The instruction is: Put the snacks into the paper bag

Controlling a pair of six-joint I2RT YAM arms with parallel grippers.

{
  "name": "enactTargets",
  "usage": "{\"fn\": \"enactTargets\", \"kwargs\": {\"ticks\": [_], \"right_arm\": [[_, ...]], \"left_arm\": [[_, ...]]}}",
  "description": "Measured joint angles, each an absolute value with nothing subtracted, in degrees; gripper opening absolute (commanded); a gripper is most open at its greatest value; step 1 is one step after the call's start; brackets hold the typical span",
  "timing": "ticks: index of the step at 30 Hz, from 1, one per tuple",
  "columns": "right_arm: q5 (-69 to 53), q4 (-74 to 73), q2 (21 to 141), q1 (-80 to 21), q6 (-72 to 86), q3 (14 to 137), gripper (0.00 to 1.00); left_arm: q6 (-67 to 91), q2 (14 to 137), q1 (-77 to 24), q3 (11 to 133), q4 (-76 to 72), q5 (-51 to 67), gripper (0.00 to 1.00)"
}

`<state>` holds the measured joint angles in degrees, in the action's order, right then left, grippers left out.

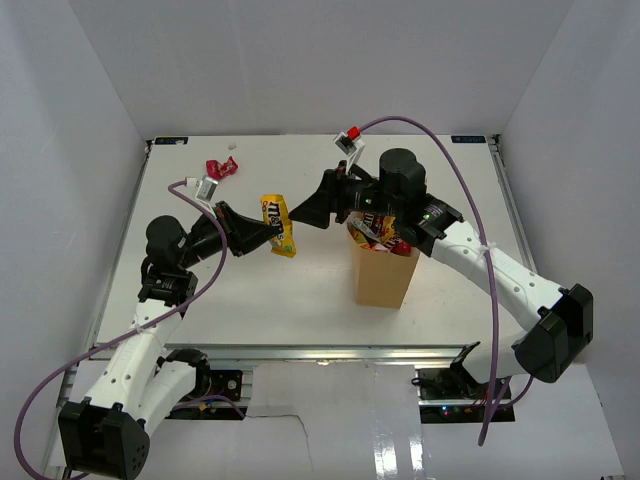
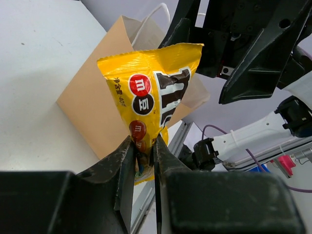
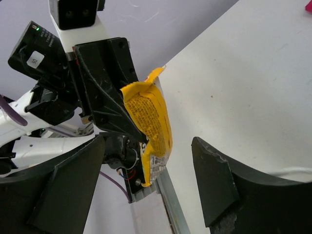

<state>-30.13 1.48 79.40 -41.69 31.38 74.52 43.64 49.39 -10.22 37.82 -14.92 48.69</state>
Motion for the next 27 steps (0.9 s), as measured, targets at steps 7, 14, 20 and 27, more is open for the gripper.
{"fn": "enactTargets", "kwargs": {"ticks": [7, 14, 20, 27], "right_arm": [[-30.15, 3.68, 81.14, -44.38, 33.26, 74.70, 0.76], [-29.54, 4.56, 82.76, -46.50, 33.04, 74.91, 0.71], [-28.49, 4.73, 85.25, -46.98, 32.36, 75.99, 0.49], [-28.27, 4.93, 85.86, -46.94, 31.42, 77.12, 0.25]], "left_arm": [[45.93, 47.64, -10.66, 35.83, -14.41, 48.69, 0.13], [46.81, 48.21, -12.10, 35.90, -14.44, 48.73, 0.13], [47.46, 48.64, -12.93, 35.94, -14.20, 48.93, 0.22], [47.81, 47.86, -13.21, 35.94, -14.26, 48.88, 0.40]]}}
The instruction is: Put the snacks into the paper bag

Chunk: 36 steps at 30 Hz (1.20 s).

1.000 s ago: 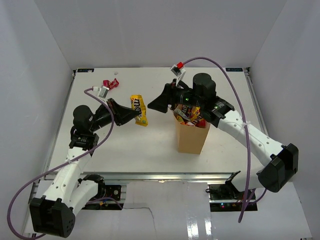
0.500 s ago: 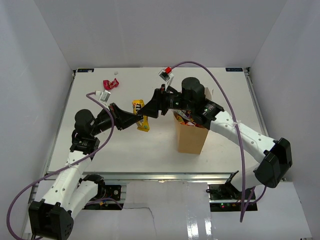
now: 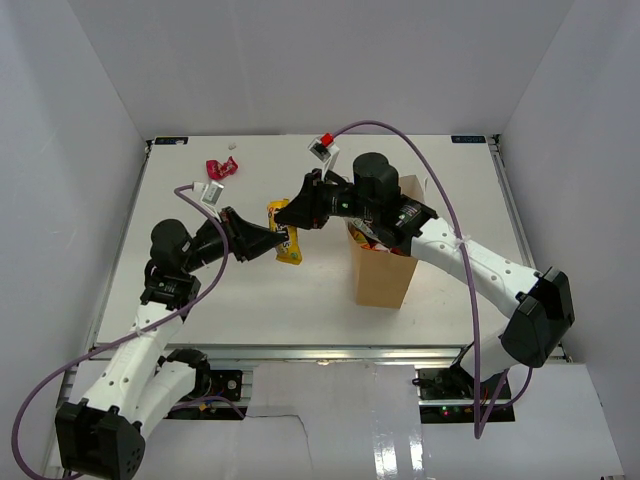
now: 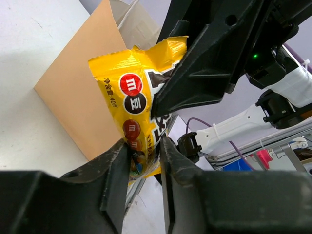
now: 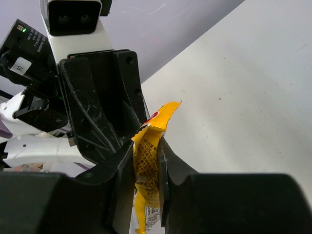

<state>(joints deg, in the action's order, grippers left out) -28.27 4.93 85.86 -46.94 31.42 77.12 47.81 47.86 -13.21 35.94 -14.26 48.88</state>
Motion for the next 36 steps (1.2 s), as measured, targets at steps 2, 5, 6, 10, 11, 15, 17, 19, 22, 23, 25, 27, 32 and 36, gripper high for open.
{"fn": "enactTargets", "kwargs": {"ticks": [2, 5, 6, 10, 11, 15, 17, 19, 22, 23, 25, 27, 32, 36], "right_arm": [[-28.27, 4.95, 85.86, -46.94, 31.05, 77.14, 0.19], [-28.40, 4.95, 85.84, -46.85, 30.37, 77.14, 0.15], [-28.45, 4.99, 85.82, -46.61, 29.93, 77.17, 0.15], [-28.67, 4.80, 85.38, -45.23, 26.72, 77.58, 0.11], [-28.71, 4.58, 85.08, -44.49, 25.74, 77.95, 0.10], [-29.56, 3.97, 82.59, -40.34, 22.09, 80.18, 0.08], [-29.87, 3.77, 80.53, -37.95, 20.47, 81.38, 0.08], [-29.93, 3.18, 77.82, -35.24, 18.85, 82.21, 0.08], [-29.47, 2.57, 72.97, -30.83, 15.99, 82.43, 0.08], [-28.88, 2.07, 71.33, -29.36, 14.87, 82.46, 0.09], [-27.20, 1.23, 68.36, -27.03, 12.34, 82.02, 0.09], [-25.08, 0.30, 65.52, -25.78, 9.45, 80.34, 0.10], [-20.71, -2.00, 61.17, -25.36, 2.57, 72.71, 0.11], [-18.37, -4.47, 61.34, -25.34, -1.52, 67.51, 0.31]], "left_arm": [[47.97, 47.55, -13.21, 35.94, -14.37, 48.86, 0.47], [47.44, 46.87, -13.26, 35.94, -14.20, 48.34, 0.73], [46.96, 46.57, -13.26, 35.94, -14.13, 48.03, 0.78], [44.66, 43.88, -13.26, 35.99, -12.36, 45.54, 0.98], [43.83, 43.05, -13.26, 36.16, -11.18, 44.42, 0.98], [39.97, 41.19, -13.26, 39.33, -4.23, 38.20, 0.98], [37.91, 41.12, -13.34, 42.46, 0.75, 31.83, 0.98], [36.99, 42.35, -13.37, 46.06, 6.15, 24.40, 0.98], [35.44, 46.96, -13.19, 51.42, 12.80, 12.82, 0.98], [35.16, 49.19, -12.95, 52.99, 14.22, 10.41, 0.97], [34.89, 54.83, -12.08, 55.83, 16.45, 7.01, 0.95], [35.00, 61.41, -10.57, 57.84, 17.80, 6.63, 0.95], [37.43, 77.80, -3.49, 60.95, 19.40, 10.50, 0.98], [39.86, 87.85, 2.70, 63.61, 19.92, 12.19, 0.98]]}}
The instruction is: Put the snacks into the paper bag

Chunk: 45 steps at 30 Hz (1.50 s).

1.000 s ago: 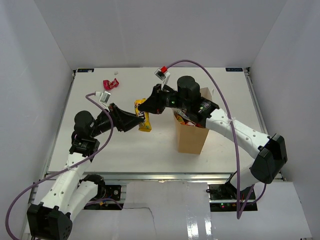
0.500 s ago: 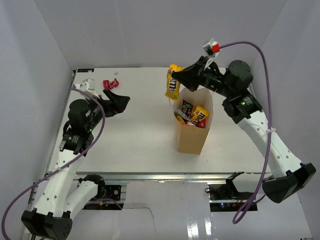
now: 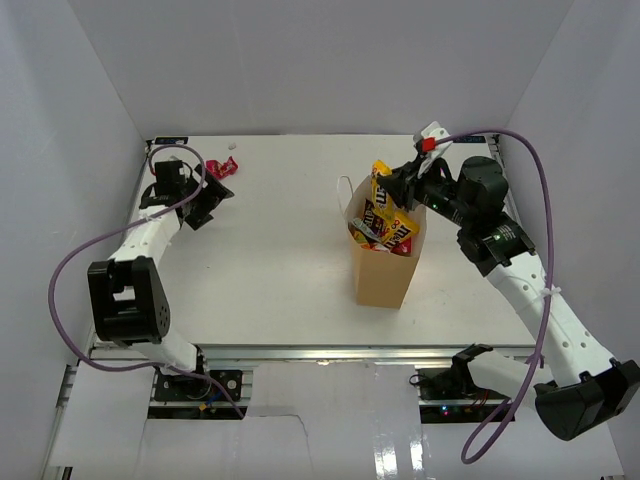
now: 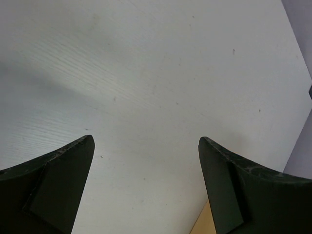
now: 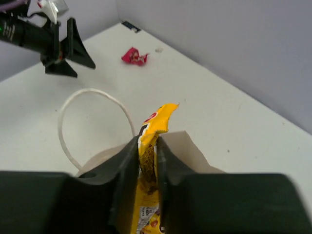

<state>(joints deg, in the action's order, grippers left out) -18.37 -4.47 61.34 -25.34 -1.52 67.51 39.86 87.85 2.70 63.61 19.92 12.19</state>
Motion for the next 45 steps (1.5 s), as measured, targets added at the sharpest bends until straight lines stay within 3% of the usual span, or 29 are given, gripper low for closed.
{"fn": "enactTargets", "kwargs": {"ticks": [1, 10, 16, 29, 32, 33, 37, 45], "right_arm": [[-18.02, -5.15, 61.34, -25.34, -2.35, 66.50, 0.44], [-22.31, -7.11, 60.14, -24.45, -10.04, 67.02, 0.84], [-31.38, -7.27, 57.95, -23.24, -14.37, 68.88, 0.86], [-36.67, -7.99, 58.94, -21.47, -16.71, 68.79, 0.87], [-36.69, -8.21, 59.29, -21.30, -16.71, 68.79, 0.87], [-36.69, -8.29, 59.31, -21.15, -16.71, 68.79, 0.87], [-37.08, -8.56, 59.31, -20.62, -16.64, 68.79, 0.87], [-37.71, -8.71, 59.33, -19.49, -15.81, 69.01, 0.87]], "left_arm": [[40.38, 89.86, 3.64, 64.79, 20.16, 11.84, 0.98], [47.64, 109.21, 4.71, 82.39, 22.72, 0.38, 0.94], [57.54, 119.85, 5.50, 92.64, 22.61, -0.69, 0.88], [71.13, 137.99, 6.17, 113.67, 23.86, -0.19, 0.91], [72.62, 139.94, 6.28, 116.07, 23.64, 0.75, 0.76], [72.90, 140.35, 6.28, 116.46, 23.57, 1.02, 0.61], [74.13, 141.93, 6.52, 116.73, 22.85, 2.35, 0.40], [72.88, 141.16, 7.05, 111.44, 16.64, 5.34, 0.12]]}}
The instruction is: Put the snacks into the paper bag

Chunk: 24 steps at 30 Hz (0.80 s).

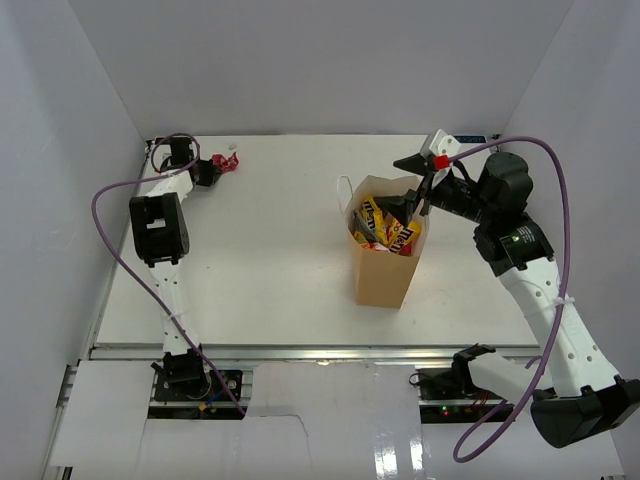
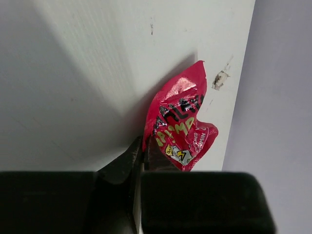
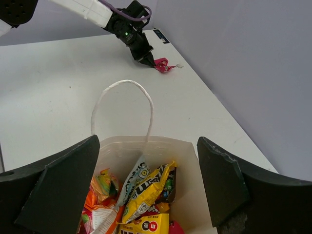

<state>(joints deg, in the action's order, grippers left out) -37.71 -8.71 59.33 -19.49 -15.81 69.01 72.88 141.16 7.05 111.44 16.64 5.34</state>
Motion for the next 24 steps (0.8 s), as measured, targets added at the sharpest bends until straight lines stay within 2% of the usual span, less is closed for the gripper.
{"fn": "enactTargets", "kwargs": {"ticks": [4, 9, 14, 24], "right_arm": [[-37.80, -8.73, 59.29, -19.29, -15.44, 69.01, 0.87], [-38.15, -8.71, 58.96, -19.20, -15.16, 69.01, 0.87], [-38.96, -8.43, 58.41, -19.18, -14.41, 68.99, 0.87], [-48.12, -6.70, 58.92, -20.40, -13.13, 68.60, 0.86]], "left_arm": [[69.71, 139.87, 7.73, 106.98, 10.83, 8.29, 0.00], [66.46, 136.20, 8.97, 99.24, 5.45, 12.60, 0.00], [64.38, 128.14, 10.61, 85.17, -0.05, 16.32, 0.00], [56.47, 109.45, 11.81, 62.04, -8.84, 33.17, 0.00]]}}
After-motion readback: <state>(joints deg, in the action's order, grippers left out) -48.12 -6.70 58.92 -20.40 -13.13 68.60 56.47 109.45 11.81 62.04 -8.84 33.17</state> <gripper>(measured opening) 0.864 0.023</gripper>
